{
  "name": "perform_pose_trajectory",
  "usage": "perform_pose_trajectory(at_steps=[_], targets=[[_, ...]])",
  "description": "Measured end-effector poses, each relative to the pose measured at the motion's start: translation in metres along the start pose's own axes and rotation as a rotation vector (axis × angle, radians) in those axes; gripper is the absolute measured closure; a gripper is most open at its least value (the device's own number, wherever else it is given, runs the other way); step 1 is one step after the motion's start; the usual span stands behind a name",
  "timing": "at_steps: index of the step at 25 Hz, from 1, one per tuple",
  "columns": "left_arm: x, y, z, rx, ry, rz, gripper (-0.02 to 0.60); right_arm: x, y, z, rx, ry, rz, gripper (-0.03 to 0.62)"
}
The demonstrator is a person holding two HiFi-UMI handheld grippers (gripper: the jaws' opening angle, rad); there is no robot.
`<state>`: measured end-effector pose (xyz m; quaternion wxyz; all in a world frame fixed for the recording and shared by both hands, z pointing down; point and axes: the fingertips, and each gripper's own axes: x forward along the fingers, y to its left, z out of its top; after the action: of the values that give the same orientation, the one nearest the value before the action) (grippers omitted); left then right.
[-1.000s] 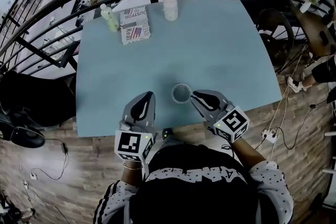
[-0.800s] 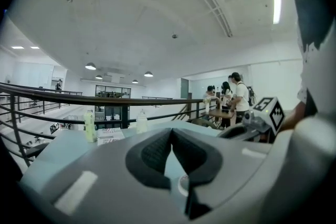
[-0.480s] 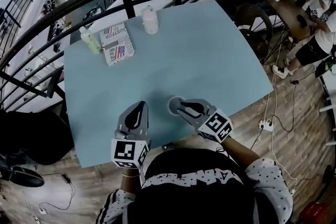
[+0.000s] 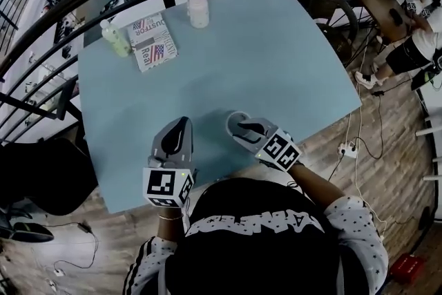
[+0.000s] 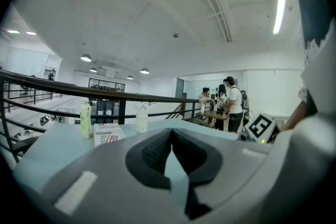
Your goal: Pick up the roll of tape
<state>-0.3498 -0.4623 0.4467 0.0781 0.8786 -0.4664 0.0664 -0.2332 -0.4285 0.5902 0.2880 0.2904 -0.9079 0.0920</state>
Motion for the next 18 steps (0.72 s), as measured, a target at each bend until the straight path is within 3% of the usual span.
perform_pose_trajectory(at_steps=[5, 18], targets=[[-0.004, 0.005, -0.011, -0.017, 0.038, 0.005, 0.581, 0.011, 0.002, -0.019, -0.023, 0.081, 0.009, 0.442], [-0.023, 0.022, -0.017, -0.042, 0.020, 0.082, 0.581, 0.042, 0.011, -0.055, -0.183, 0.247, 0.075, 0.442]])
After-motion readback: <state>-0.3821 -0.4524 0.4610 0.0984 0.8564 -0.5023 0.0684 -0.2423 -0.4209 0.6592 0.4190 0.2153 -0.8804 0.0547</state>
